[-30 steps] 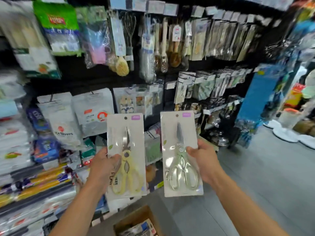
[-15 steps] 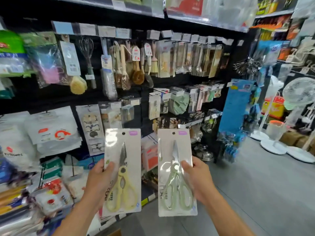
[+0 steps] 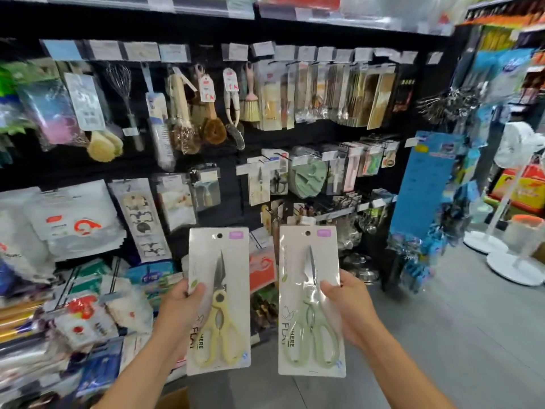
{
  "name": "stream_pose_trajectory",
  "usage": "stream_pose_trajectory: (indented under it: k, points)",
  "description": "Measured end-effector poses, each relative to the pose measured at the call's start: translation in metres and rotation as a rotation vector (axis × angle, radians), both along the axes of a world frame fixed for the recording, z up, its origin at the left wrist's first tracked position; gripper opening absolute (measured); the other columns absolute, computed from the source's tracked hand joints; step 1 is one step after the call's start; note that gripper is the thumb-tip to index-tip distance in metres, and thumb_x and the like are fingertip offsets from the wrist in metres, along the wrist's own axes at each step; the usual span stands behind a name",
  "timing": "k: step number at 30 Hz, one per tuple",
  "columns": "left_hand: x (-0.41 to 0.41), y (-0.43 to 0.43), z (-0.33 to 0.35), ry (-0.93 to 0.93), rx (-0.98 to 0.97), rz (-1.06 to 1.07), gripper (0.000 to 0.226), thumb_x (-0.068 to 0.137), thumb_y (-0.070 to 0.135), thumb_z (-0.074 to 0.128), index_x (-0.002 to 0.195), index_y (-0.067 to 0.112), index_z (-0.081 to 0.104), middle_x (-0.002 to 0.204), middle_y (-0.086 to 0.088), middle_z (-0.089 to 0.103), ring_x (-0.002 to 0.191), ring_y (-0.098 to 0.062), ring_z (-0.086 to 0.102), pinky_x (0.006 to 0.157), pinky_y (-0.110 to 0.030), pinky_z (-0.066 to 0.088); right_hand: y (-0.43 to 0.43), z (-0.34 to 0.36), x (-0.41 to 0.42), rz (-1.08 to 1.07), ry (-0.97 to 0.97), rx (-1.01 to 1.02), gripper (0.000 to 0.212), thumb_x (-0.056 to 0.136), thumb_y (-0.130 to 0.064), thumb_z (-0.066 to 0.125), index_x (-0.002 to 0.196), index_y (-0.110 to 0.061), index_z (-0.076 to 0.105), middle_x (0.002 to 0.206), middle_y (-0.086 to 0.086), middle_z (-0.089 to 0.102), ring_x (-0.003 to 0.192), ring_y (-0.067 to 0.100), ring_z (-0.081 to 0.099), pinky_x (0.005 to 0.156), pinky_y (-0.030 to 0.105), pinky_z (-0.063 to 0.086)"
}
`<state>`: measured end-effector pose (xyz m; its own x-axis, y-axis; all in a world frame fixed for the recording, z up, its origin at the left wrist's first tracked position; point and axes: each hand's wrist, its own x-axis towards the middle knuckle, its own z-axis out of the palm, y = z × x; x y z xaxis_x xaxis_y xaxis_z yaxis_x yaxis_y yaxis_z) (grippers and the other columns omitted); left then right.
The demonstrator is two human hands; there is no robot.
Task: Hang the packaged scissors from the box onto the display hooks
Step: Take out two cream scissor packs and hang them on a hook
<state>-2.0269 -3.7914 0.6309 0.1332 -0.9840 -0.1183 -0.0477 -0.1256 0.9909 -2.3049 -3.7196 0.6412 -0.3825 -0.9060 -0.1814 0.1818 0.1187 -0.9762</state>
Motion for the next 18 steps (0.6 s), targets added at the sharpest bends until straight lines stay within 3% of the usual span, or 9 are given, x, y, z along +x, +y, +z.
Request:
stream_pose_trajectory:
  k: [6,10,14,18]
  points:
    - [-0.035,-0.032,-0.008,-0.03,0.03,-0.044,0.014,0.097,0.017,0.056,0.103,0.024,0.066,0.1,-0.01,0.074,0.093,-0.033,0.07,0.087,-0.056,0.054,-0.03,-0.006,-0.034,0.035,0.037,0.007,0.024,0.089,0.0,0.057,0.102,-0.015,0.071,0.095,0.01,0.075,0.093,0.034,0.068,0.089,0.054,0.053]
    - [-0.066,-0.069,-0.012,-0.03,0.032,-0.067,0.016,0.097,0.014,0.054,0.098,0.025,0.066,0.1,-0.008,0.073,0.095,-0.031,0.069,0.09,-0.054,0.053,-0.073,-0.009,-0.06,0.041,0.078,-0.01,0.024,0.09,0.0,0.058,0.103,-0.016,0.07,0.094,0.008,0.076,0.081,0.024,0.069,0.073,0.04,0.057]
    - [-0.092,-0.118,-0.025,0.032,0.061,-0.025,0.014,0.096,0.017,0.056,0.1,0.026,0.066,0.104,-0.007,0.073,0.099,-0.029,0.068,0.094,-0.055,0.05,-0.132,-0.015,-0.086,0.011,0.058,0.012,0.015,0.092,-0.011,0.059,0.102,-0.013,0.071,0.091,0.008,0.076,0.083,0.028,0.07,0.081,0.048,0.058]
    - [-0.117,-0.16,-0.034,0.094,0.083,0.026,0.011,0.098,0.026,0.056,0.104,0.022,0.065,0.104,-0.008,0.072,0.099,-0.029,0.068,0.094,-0.052,0.051,-0.185,-0.019,-0.105,0.063,0.042,0.01,0.014,0.095,-0.021,0.058,0.102,-0.015,0.069,0.088,0.007,0.076,0.073,0.023,0.071,0.061,0.034,0.057]
